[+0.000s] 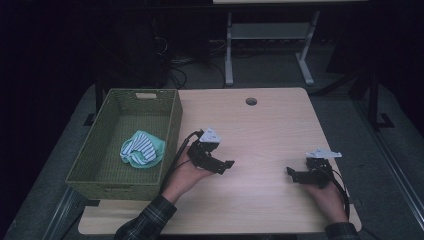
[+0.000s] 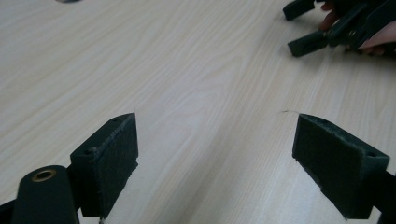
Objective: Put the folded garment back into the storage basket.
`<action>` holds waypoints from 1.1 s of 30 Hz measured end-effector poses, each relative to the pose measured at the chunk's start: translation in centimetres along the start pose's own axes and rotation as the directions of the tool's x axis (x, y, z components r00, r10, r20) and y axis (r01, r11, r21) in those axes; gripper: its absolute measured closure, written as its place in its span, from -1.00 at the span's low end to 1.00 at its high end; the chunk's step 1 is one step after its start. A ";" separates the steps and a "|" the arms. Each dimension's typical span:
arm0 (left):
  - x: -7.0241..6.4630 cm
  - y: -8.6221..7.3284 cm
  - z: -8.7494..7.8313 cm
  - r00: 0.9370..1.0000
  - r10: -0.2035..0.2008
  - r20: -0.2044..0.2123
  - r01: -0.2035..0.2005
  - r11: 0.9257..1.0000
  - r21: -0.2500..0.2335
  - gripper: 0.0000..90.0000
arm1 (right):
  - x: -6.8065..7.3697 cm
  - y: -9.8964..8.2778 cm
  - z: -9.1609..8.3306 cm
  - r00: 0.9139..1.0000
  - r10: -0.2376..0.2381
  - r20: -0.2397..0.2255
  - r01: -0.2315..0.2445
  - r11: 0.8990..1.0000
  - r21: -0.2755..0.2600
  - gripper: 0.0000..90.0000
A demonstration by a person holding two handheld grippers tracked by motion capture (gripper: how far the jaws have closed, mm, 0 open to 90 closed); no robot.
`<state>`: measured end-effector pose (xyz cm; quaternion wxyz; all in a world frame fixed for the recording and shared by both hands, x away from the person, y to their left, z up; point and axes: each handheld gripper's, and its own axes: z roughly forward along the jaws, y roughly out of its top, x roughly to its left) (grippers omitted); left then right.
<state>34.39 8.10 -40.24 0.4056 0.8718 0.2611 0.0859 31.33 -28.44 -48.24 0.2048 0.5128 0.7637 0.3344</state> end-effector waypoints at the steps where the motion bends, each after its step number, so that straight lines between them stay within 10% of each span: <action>1: -0.2 -0.5 0.8 1.000 0.005 0.001 -0.005 1.000 0.007 -0.70 | 0.0 0.0 0.0 1.000 0.000 0.000 0.000 1.000 0.000 -0.72; 33: -0.8 -5.1 5.9 0.998 0.034 -0.056 -0.031 0.998 0.053 -0.73 | 0.0 0.0 0.0 1.000 -0.001 0.000 0.001 1.000 0.000 -0.72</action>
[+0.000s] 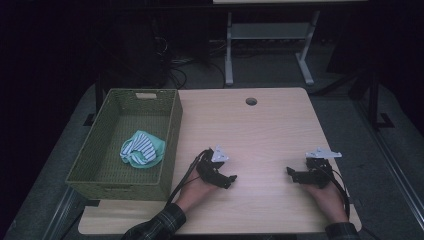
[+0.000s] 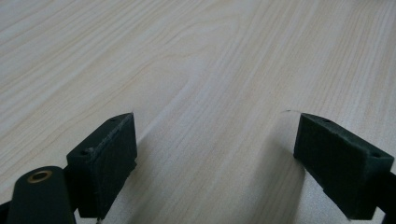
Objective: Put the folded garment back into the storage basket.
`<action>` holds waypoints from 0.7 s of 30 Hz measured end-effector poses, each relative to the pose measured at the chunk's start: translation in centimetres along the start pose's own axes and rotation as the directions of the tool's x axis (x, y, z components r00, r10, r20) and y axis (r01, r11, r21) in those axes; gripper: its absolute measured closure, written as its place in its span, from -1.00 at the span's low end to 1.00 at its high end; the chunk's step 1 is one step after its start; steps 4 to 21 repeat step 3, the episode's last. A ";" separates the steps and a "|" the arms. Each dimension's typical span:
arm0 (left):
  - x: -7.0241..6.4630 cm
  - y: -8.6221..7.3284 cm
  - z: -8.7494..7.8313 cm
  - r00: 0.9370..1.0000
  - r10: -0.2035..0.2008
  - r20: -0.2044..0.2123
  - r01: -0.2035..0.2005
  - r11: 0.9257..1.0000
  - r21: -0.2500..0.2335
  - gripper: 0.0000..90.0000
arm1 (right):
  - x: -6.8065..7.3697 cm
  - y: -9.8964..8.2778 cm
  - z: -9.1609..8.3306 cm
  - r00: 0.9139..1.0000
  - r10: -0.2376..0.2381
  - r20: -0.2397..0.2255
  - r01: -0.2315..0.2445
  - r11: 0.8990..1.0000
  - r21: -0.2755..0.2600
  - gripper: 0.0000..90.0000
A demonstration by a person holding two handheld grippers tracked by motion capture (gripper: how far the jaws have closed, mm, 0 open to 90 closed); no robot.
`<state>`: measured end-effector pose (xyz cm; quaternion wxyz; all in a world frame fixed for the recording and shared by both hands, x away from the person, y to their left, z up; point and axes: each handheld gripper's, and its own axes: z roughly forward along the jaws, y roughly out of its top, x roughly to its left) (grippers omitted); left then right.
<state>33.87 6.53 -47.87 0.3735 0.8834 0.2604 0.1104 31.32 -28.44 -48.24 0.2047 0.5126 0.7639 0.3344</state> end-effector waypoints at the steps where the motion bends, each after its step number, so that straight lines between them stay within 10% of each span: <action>1: 0.0 0.0 0.0 1.000 0.000 0.000 0.000 1.000 0.000 -0.73 | 0.0 0.0 0.0 1.000 0.000 0.000 0.000 1.000 0.000 -0.72; 21: 0.0 0.0 0.0 1.000 -0.001 0.000 0.001 1.000 0.000 -0.73 | 0.0 0.0 0.0 1.000 0.000 0.000 0.000 1.000 0.000 -0.72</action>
